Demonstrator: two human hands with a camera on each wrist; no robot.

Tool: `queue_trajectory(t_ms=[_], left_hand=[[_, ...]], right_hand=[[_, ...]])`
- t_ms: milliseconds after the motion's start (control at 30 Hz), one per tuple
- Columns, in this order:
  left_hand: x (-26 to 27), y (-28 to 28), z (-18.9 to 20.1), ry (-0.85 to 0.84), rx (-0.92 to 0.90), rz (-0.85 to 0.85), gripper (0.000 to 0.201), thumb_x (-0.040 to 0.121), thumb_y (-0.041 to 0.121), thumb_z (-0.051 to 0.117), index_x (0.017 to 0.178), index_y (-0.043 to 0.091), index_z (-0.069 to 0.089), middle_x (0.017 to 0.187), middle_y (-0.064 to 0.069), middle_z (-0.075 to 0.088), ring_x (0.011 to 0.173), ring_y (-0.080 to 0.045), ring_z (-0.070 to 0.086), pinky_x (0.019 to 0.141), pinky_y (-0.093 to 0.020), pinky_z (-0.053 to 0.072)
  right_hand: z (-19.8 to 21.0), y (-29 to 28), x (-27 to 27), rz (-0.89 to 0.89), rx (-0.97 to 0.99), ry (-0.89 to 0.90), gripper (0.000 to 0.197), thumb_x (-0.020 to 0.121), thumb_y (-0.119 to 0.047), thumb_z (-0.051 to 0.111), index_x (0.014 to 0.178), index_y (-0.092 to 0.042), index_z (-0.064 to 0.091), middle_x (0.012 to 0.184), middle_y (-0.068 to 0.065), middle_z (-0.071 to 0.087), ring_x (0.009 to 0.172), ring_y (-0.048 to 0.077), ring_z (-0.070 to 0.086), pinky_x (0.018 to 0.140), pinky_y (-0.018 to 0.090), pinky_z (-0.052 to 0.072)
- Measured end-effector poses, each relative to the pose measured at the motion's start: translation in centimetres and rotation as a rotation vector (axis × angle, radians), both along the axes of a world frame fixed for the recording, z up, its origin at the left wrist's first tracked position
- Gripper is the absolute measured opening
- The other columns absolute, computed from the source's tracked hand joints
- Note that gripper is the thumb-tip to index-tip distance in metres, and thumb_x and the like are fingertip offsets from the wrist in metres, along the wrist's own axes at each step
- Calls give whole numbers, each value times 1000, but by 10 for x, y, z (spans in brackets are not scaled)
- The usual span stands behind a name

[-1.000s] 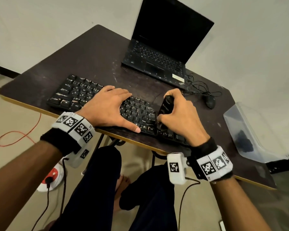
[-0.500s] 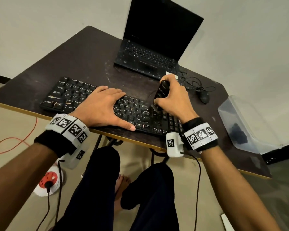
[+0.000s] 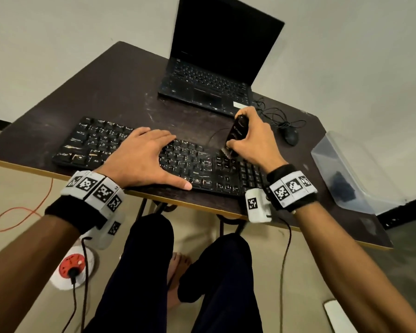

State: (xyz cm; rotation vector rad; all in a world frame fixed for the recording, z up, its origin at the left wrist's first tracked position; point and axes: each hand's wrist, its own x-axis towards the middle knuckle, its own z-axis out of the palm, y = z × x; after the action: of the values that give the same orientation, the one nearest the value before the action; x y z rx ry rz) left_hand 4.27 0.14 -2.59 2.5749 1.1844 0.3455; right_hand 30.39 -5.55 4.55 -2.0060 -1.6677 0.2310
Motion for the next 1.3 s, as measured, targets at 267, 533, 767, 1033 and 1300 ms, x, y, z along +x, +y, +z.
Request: queue_trajectory(t_ms=[267, 533, 767, 1033, 1300], left_hand=[[0, 1, 0, 10, 4, 3, 151, 40, 113, 42, 160, 21, 37, 166, 5, 36, 153, -9, 27, 128, -30, 3], [0, 2, -1, 3, 1, 0, 150, 41, 113, 45, 159, 21, 38, 166, 4, 36, 153, -10, 28, 128, -31, 3], [0, 1, -1, 2, 1, 5, 152, 39, 114, 42, 159, 20, 39, 166, 4, 38, 153, -10, 29, 129, -32, 5], [-1, 1, 0, 12, 2, 0, 152, 39, 114, 42, 159, 19, 39, 165, 3, 38, 153, -10, 30, 128, -31, 5], [-1, 0, 2, 6, -3, -1, 150, 41, 112, 44, 160, 20, 38, 166, 3, 37, 153, -12, 29, 125, -28, 2]], right_hand=[[-3, 7, 4, -96, -21, 76, 54, 79, -13, 84, 116, -31, 49, 106, 1, 68, 101, 26, 68, 89, 42, 59], [-2, 2, 9, -272, -53, -115, 61, 81, -8, 72, 136, -21, 48, 96, 4, 60, 102, 33, 61, 87, 42, 52], [2, 19, -14, -109, -116, 142, 56, 78, -12, 85, 122, -26, 53, 107, -1, 67, 107, 26, 67, 97, 43, 57], [-1, 19, -31, 45, -73, 88, 58, 81, -10, 84, 126, -26, 51, 108, 2, 69, 97, 22, 69, 85, 38, 61], [0, -1, -15, 66, -25, -2, 54, 81, -8, 81, 121, -29, 50, 94, -2, 70, 84, 20, 70, 78, 41, 61]])
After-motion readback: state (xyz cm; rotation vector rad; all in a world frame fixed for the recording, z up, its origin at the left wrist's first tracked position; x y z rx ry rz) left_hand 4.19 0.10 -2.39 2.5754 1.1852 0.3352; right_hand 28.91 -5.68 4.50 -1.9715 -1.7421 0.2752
